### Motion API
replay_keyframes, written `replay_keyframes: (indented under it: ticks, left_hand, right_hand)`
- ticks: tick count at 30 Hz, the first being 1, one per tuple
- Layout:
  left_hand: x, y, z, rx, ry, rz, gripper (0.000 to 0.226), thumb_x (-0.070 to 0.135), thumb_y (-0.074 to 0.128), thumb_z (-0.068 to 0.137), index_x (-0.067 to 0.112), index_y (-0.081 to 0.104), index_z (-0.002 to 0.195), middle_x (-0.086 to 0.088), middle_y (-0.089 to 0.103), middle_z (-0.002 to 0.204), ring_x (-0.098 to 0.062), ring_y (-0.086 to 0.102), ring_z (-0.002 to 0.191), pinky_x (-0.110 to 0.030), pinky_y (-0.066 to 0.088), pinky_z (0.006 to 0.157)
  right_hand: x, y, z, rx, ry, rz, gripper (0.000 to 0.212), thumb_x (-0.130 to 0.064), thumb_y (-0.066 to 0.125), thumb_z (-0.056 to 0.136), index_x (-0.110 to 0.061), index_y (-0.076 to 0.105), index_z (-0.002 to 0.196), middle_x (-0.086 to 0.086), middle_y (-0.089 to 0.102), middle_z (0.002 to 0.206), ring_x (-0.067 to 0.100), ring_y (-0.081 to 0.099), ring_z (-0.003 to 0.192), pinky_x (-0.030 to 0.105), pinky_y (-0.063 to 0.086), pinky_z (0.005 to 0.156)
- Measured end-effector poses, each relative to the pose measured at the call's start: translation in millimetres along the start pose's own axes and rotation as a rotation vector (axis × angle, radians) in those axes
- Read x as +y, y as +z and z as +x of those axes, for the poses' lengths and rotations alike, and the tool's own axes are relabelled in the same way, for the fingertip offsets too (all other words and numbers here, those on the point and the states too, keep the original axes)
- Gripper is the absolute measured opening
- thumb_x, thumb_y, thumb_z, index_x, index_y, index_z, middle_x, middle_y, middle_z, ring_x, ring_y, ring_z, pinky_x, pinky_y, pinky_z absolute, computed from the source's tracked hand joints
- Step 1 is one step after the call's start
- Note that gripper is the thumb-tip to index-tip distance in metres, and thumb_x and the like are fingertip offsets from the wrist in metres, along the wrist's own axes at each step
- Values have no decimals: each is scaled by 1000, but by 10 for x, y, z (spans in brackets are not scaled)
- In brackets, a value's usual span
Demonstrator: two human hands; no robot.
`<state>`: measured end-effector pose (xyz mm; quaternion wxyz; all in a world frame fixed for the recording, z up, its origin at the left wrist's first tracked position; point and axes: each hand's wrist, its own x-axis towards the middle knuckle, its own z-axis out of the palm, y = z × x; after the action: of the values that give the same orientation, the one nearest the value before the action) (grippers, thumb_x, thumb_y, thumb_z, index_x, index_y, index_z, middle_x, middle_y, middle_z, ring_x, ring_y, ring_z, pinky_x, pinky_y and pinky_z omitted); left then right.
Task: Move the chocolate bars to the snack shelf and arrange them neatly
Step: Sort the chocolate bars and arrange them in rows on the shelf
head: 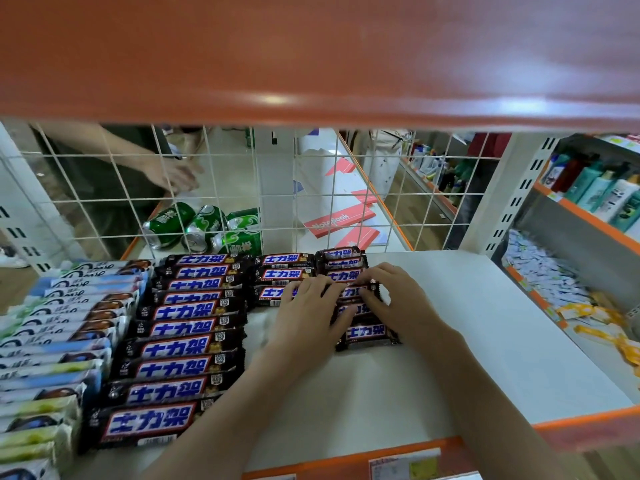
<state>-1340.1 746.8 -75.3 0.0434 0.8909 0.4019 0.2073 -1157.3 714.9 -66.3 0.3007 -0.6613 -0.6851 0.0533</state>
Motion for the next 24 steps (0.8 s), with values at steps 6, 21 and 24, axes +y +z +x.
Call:
replay_keyframes:
  ticks: [6, 21, 24]
  left_hand:
    - [7, 10, -1, 4, -15, -1, 51, 54, 29, 93, 28, 35, 137, 5, 33, 142, -14, 27, 134, -36, 14, 113]
    - [-33, -13, 105, -17, -88, -167, 54, 7, 42, 90, 13, 30, 142, -3, 31, 147, -18, 21, 137, -31, 11, 116]
    - [-46, 9, 101, 16, -84, -170, 54, 5, 45, 88, 13, 34, 141, -4, 34, 145, -18, 23, 135, -32, 15, 115]
  right_hand:
    - [-29, 22, 8, 27, -1, -14, 21, -26, 56, 89, -24, 60, 110, -7, 58, 110, 13, 51, 102, 30, 45, 83]
    - [-116, 93, 50, -93, -7, -115, 38, -30, 40, 98, -31, 44, 136, -10, 44, 141, 12, 38, 127, 35, 31, 103]
    - [-129, 83, 47, -91, -10, -104, 38, -31, 41, 97, -30, 45, 135, -10, 45, 140, 12, 38, 127, 35, 31, 102]
